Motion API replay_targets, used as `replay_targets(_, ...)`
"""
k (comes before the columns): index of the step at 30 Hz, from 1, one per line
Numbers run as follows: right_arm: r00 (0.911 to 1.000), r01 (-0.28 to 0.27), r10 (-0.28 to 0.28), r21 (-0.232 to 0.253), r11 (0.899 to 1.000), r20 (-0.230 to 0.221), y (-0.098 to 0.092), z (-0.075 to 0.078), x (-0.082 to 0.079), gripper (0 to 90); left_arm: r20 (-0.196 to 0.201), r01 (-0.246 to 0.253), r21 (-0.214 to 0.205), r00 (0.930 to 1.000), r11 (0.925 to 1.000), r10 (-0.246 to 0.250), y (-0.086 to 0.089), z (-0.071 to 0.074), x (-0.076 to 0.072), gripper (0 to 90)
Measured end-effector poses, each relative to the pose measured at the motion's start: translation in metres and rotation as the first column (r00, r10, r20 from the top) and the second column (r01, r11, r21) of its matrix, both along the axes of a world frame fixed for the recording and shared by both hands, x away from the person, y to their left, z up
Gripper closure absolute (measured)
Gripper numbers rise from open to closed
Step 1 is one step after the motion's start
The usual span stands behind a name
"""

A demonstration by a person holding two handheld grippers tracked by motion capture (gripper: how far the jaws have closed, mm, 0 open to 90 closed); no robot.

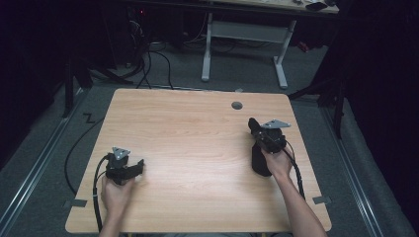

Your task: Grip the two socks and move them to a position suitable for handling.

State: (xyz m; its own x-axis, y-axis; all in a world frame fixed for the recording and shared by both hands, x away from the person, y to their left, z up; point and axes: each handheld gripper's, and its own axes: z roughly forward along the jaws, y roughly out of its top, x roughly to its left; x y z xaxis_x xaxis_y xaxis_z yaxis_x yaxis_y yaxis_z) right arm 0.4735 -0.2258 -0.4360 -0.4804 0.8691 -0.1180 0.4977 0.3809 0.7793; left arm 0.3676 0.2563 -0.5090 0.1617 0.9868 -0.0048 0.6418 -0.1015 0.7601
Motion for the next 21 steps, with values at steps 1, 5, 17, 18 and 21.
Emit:
replay_targets(1, 1.0000, -0.002, 0.002, 0.003, 1.000, 0.008, -0.002, 0.004, -0.001, 84.1, 0.000, 0.000, 0.000, 1.0000, 1.0000, 0.000, 0.000, 0.000, 0.000, 30.7)
replay_targets(5, 0.9997, 0.002, -0.003, 0.030, 1.000, 0.026, -0.007, 0.015, -0.003, 83.9, 0.000, 0.000, 0.000, 1.0000, 1.0000, 0.000, 0.000, 0.000, 0.000, 30.7)
replay_targets(17, 0.9979, 0.007, -0.010, 0.055, 0.998, 0.065, -0.017, 0.031, -0.010, 83.7, 0.000, 0.000, 0.000, 1.0000, 1.0000, 0.000, 0.000, 0.000, 0.000, 30.7)
replay_targets(18, 0.9973, 0.006, -0.010, 0.056, 0.998, 0.072, -0.017, 0.034, -0.010, 83.7, 0.000, 0.000, 0.000, 1.0000, 1.0000, 0.000, 0.000, 0.000, 0.000, 30.7)
replay_targets(21, 0.9956, 0.004, -0.009, 0.057, 0.998, 0.093, -0.017, 0.040, -0.012, 83.7, 0.000, 0.000, 0.000, 1.0000, 1.0000, 0.000, 0.000, 0.000, 0.000, 30.7)
